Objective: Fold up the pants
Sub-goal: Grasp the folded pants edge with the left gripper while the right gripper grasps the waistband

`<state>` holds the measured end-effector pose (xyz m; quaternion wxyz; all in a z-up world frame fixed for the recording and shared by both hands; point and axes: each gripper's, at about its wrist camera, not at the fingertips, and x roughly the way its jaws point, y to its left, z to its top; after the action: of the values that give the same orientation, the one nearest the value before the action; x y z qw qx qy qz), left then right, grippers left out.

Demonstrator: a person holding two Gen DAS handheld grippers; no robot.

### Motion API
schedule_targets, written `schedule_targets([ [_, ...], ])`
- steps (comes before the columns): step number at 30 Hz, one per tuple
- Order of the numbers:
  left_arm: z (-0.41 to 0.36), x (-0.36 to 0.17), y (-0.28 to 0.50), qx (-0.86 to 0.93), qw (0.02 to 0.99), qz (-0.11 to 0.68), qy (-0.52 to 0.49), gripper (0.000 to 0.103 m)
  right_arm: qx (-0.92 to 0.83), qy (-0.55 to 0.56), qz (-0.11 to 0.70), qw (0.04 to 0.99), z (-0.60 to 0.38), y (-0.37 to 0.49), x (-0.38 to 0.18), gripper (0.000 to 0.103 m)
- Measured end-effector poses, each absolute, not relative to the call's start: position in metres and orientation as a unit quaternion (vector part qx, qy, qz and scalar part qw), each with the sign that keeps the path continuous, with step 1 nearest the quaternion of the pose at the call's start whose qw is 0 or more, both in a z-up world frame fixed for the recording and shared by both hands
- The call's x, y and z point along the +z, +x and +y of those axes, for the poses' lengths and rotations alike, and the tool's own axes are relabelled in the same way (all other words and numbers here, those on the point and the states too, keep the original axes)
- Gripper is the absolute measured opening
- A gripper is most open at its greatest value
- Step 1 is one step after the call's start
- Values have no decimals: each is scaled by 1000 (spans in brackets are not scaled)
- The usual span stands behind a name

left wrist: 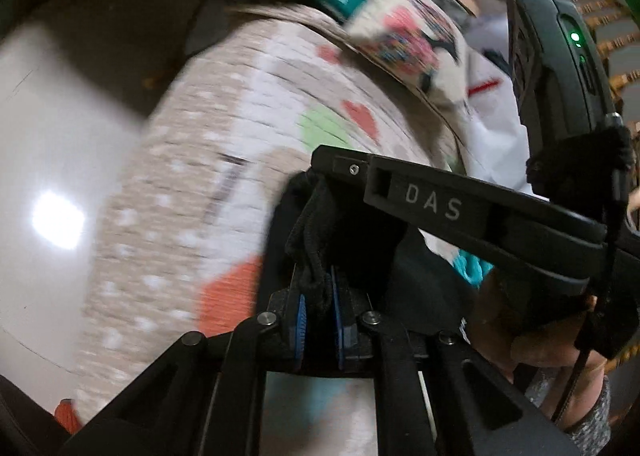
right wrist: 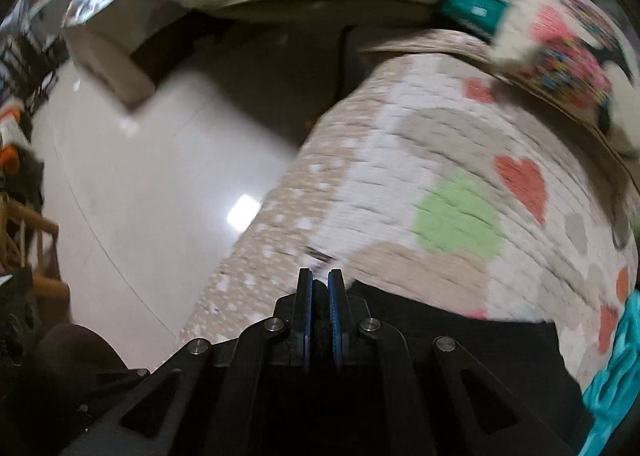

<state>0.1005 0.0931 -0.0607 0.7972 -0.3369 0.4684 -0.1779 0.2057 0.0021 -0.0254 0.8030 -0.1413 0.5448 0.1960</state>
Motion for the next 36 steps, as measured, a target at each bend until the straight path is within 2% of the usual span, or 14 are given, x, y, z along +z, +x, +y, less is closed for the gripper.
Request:
schedule_targets([
  [7,-2,-52,94,-233,796,500,-248,11,122,-50,542,830,-134,189,-17,8],
  [12,-4,-46,75,-254,790,507,-233,17,-29,-42,562,825,-233,188,-50,12],
  [13,3,-46,72,-252,790,506,-239,19,-53,-38,565,823,-247,188,-53,21],
  [14,12,-45,69,-243,792,504,-243,22,-75,-28,563,822,-259,186,-53,37],
  [16,29,-47,68,-218,798,501,-255,26,-94,9,535,839,-274,178,-39,49],
  [19,59,-60,75,-163,793,510,-292,27,-25,35,516,856,-254,170,-25,50],
  [22,70,-61,75,-141,797,506,-299,27,83,93,531,838,-218,164,-31,61],
  [24,74,-58,73,-134,803,503,-290,29,103,118,533,832,-199,158,-40,62],
  [28,79,-58,70,-128,803,504,-292,31,73,88,530,840,-169,155,-53,78],
  [29,79,-58,71,-128,803,504,-292,31,64,76,534,839,-161,155,-61,77],
  [30,79,-59,71,-127,803,505,-291,31,67,69,538,837,-158,153,-64,70],
  [31,76,-58,73,-127,803,505,-291,31,74,67,540,836,-158,151,-67,26],
  [32,75,-59,72,-127,804,504,-290,31,83,73,545,831,-160,149,-69,11],
  [36,72,-60,73,-127,803,507,-287,31,95,112,513,846,-178,139,-56,10],
])
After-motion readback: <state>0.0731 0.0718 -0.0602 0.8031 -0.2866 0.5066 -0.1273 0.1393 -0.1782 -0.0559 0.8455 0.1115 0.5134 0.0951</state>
